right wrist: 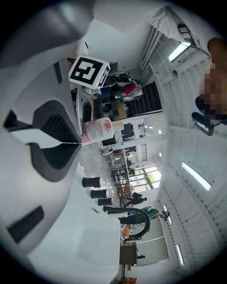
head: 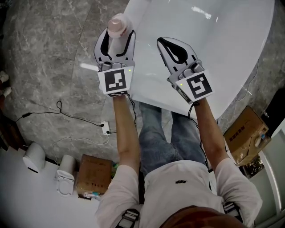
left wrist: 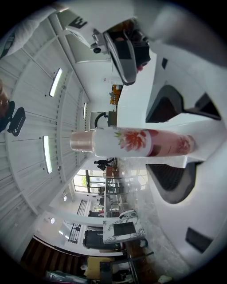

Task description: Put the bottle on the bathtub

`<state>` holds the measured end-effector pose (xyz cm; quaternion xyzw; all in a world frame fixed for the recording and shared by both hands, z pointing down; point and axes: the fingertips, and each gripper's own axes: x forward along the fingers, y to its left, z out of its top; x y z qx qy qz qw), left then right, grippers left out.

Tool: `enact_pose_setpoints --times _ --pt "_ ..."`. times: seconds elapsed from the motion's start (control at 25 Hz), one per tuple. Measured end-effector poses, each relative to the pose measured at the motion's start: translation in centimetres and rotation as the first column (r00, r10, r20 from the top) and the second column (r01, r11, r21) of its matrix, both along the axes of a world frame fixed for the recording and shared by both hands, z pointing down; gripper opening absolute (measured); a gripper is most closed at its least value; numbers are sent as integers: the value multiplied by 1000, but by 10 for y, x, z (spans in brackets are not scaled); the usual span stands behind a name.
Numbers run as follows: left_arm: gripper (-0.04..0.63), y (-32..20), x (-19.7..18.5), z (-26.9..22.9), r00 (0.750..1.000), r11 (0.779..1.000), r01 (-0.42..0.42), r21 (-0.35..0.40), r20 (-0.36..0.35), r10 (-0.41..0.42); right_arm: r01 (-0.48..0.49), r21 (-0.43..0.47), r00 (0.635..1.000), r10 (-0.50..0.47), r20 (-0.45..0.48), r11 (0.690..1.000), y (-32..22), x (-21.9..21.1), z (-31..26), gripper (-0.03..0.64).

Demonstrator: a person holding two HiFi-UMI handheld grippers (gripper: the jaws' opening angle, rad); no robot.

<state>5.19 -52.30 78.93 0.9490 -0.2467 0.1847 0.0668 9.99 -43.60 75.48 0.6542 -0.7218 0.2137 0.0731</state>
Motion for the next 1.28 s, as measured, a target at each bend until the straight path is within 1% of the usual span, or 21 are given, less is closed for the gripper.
enact_pose_setpoints --times 0.28,0.36,0.48,0.72,0.84,1.04,1.28 --pt "275 23 -26 -21 999 999 45 -23 1 -45 22 1 999 -22 -25 1000 13 -6 -23 -3" --pt "275 33 -36 -33 999 998 52 -39 -3 -52 30 -2 999 -30 -33 1000 19 -8 -35 -4" --pt "265 51 -51 -62 997 996 67 -54 -23 -68 44 16 998 -44 -39 999 26 -12 -68 -3" --pt "188 77 -67 -137 994 996 83 -21 -65 -85 86 69 994 -81 -76 994 37 -17 -137 -5" --pt "107 86 -68 -179 992 997 77 -4 -99 -77 110 84 990 -102 -97 990 47 -19 -168 -5" --pt "24 100 -69 -241 990 998 57 24 -131 -54 122 131 989 -109 -104 984 60 -30 -221 -5" --pt "12 124 -65 -299 983 999 8 41 -183 0 106 148 992 -95 -81 983 78 -44 -266 -5"
